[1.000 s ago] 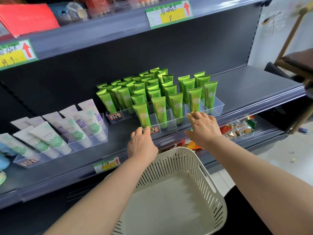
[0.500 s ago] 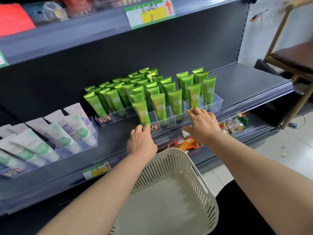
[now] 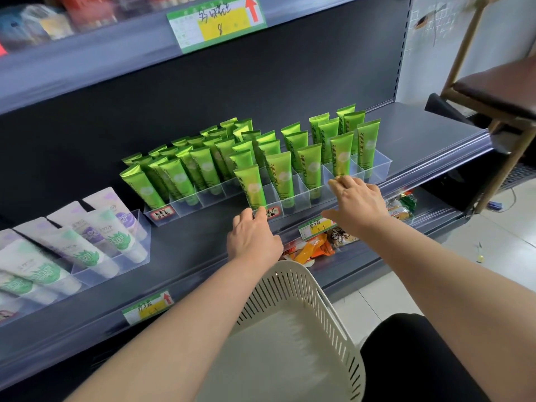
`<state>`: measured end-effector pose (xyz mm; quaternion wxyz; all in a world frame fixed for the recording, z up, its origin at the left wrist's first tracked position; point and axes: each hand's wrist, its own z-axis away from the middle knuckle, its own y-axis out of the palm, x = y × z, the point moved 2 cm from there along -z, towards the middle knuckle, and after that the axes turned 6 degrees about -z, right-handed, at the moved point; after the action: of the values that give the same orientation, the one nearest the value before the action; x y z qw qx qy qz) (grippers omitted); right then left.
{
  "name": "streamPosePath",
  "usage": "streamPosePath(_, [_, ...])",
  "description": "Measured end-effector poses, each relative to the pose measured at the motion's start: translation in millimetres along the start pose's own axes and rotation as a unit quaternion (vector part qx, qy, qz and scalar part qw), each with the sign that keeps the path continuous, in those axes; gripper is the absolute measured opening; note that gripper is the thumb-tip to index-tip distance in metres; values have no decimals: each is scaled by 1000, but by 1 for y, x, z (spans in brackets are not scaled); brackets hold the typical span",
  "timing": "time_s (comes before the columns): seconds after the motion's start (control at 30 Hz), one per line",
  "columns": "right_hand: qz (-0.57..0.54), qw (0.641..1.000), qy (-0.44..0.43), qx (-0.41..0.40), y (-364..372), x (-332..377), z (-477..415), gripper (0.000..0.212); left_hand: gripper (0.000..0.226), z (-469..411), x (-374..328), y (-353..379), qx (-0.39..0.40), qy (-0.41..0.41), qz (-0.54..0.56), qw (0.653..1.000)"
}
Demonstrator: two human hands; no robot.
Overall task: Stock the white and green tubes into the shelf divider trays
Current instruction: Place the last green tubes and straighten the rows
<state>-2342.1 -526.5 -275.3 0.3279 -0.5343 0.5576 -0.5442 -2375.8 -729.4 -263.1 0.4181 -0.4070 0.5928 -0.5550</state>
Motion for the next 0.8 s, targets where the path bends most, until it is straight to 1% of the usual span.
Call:
streamPosePath(0.17, [-3,1000,6,-10,-2,-15,-4,74,69,-6,-15,-1,0,7,-8,1000])
streamPosePath(0.33, [-5,1000,15,-16,-5,-31,-8,70,63,-11,-32,-4,-1,10,-6,1000])
streamPosePath(0.8, [18,998,57,-18,-8,-70,-18,63,66,-18,-76,-6,8,36,0,999])
